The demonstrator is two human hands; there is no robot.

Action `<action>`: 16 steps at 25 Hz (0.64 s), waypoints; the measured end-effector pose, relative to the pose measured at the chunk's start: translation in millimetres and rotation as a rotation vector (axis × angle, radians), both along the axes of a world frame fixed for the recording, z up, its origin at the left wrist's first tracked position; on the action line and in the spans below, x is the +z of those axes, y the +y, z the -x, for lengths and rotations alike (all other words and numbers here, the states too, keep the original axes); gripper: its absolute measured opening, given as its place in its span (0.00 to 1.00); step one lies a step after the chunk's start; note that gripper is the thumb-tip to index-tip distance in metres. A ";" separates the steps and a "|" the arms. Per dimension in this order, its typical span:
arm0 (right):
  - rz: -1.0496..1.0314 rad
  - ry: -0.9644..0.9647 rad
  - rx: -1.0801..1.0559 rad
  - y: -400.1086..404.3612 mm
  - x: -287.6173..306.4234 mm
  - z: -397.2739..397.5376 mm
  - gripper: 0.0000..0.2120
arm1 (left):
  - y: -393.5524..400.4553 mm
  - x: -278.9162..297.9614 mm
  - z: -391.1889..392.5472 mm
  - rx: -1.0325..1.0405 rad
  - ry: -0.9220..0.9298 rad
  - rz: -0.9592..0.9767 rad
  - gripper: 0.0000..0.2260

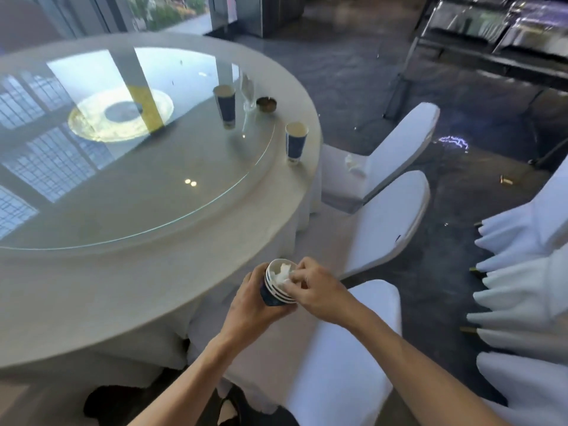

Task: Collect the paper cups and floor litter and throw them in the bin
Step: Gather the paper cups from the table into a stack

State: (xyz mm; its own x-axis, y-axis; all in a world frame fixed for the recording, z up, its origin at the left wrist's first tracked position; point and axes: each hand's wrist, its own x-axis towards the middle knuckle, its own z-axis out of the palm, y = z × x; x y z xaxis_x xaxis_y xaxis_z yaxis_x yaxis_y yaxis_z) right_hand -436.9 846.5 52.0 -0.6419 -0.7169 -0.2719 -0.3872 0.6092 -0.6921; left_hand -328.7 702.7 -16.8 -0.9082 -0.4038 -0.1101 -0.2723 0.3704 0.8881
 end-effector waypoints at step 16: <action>-0.112 -0.168 0.251 219.9 56.4 74.9 0.39 | 223.2 73.4 72.1 -0.021 0.167 0.281 0.38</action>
State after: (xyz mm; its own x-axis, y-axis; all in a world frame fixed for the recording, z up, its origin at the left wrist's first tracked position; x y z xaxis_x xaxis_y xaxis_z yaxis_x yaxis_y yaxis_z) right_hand -511.8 1066.4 108.4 -0.3879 -0.8069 -0.4455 -0.4213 0.5851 -0.6929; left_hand -400.7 925.9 56.6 -0.9128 -0.3782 0.1540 -0.1214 0.6115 0.7818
